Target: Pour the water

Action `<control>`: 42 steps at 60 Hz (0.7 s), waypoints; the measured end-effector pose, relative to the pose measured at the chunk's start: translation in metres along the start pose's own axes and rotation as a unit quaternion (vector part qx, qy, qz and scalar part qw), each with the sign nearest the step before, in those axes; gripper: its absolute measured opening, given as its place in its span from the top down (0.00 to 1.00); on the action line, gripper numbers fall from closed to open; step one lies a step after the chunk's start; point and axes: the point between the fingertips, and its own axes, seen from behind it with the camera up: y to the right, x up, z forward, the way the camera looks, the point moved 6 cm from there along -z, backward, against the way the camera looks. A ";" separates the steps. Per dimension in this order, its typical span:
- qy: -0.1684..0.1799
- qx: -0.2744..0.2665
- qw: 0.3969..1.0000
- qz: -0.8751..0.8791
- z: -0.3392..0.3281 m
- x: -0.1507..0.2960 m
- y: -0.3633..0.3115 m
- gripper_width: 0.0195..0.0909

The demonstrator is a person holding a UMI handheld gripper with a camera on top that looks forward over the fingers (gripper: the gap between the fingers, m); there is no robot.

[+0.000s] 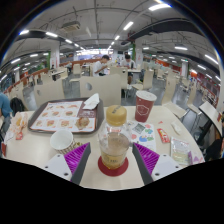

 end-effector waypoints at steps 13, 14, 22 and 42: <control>-0.031 -0.010 0.999 -0.022 -0.099 0.008 -0.010 0.08; -0.033 -0.010 0.999 -0.022 -0.108 0.008 -0.012 0.08; -0.047 -0.003 0.999 -0.025 -0.172 0.004 -0.031 0.08; -0.038 0.004 0.999 -0.019 -0.238 -0.010 -0.043 0.08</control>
